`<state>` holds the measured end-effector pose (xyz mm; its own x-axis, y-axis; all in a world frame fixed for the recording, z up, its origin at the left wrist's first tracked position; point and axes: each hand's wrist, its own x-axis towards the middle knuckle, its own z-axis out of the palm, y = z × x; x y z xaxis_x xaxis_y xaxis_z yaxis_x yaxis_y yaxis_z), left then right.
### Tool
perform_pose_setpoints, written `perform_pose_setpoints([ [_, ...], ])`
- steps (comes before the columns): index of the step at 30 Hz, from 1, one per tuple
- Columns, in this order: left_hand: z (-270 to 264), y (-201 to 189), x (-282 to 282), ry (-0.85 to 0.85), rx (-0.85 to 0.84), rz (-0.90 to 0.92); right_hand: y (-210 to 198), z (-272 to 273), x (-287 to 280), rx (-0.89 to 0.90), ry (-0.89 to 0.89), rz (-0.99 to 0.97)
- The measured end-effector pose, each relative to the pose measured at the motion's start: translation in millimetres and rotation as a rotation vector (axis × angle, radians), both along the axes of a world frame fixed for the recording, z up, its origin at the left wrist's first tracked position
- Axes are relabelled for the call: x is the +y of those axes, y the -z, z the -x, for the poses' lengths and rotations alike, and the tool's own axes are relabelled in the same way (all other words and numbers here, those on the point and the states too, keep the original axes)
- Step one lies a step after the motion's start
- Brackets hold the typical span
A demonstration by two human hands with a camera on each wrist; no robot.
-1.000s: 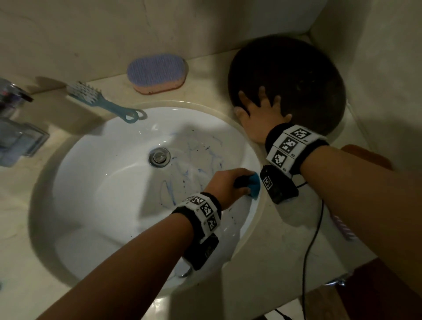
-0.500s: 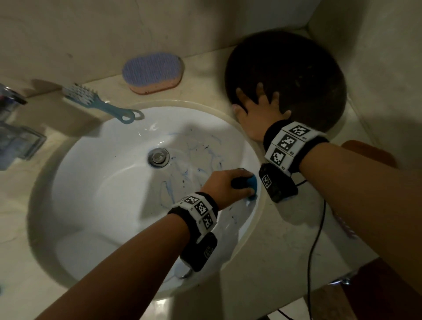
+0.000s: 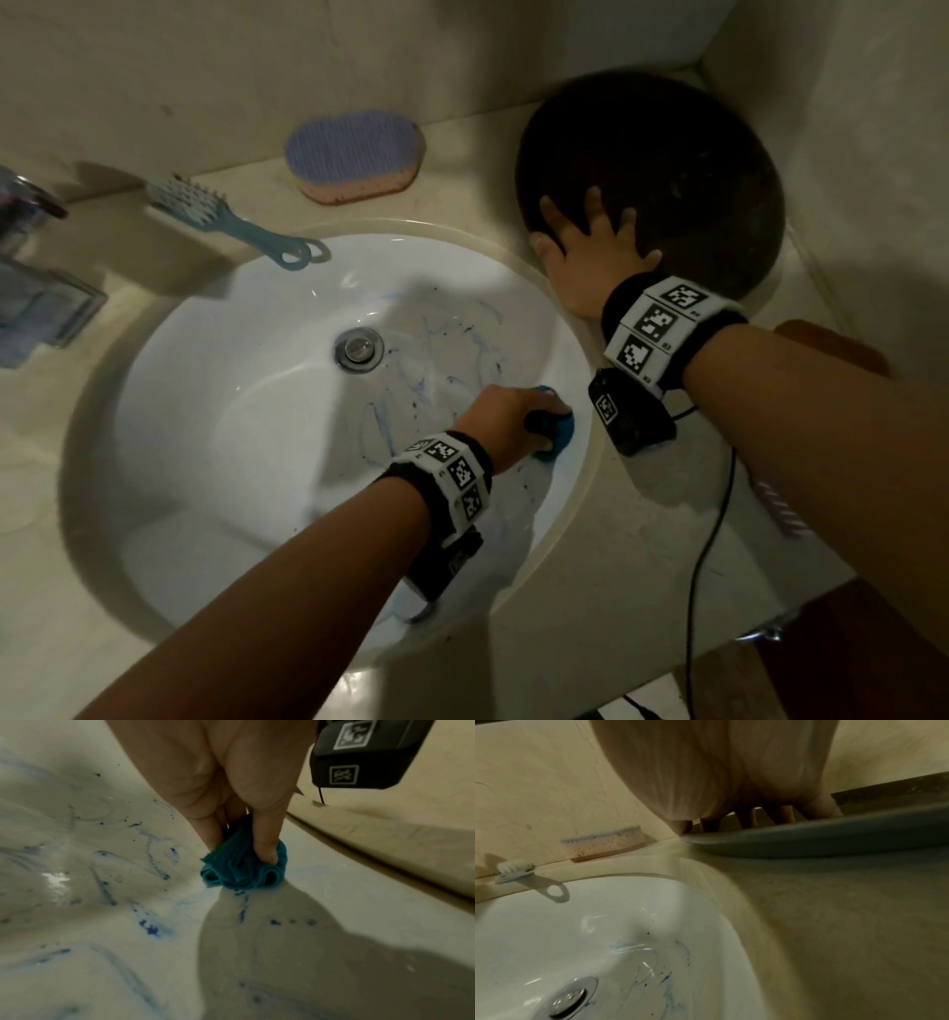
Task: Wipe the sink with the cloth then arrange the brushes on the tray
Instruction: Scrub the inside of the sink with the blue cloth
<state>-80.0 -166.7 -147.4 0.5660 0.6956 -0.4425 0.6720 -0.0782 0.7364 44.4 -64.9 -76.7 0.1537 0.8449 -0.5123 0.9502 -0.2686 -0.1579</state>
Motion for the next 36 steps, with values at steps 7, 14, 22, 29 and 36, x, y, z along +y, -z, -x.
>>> perform_pose_setpoints([
  [7, -0.4, 10.0, 20.3, -0.186, -0.055, -0.040, 4.6, -2.0, 0.9, -0.008, -0.015, -0.012],
  [14, 2.2, 3.7, 16.6, -0.045, -0.002, 0.012, -3.2, -3.3, 0.0, 0.026, -0.014, -0.017],
  [22, 11.4, -15.8, 2.3, 0.059, -0.012, 0.052, -36.6, -10.5, -79.7, 0.142, 0.041, -0.298],
  [29, 16.6, -15.4, -10.4, 0.058, -0.053, 0.079, -13.9, -9.9, -175.4, -0.046, 0.078, -0.072],
  [36, 14.8, -6.5, -21.7, 0.076, -0.084, 0.054, 7.9, -19.9, -183.9, -0.077, 0.113, 0.053],
])
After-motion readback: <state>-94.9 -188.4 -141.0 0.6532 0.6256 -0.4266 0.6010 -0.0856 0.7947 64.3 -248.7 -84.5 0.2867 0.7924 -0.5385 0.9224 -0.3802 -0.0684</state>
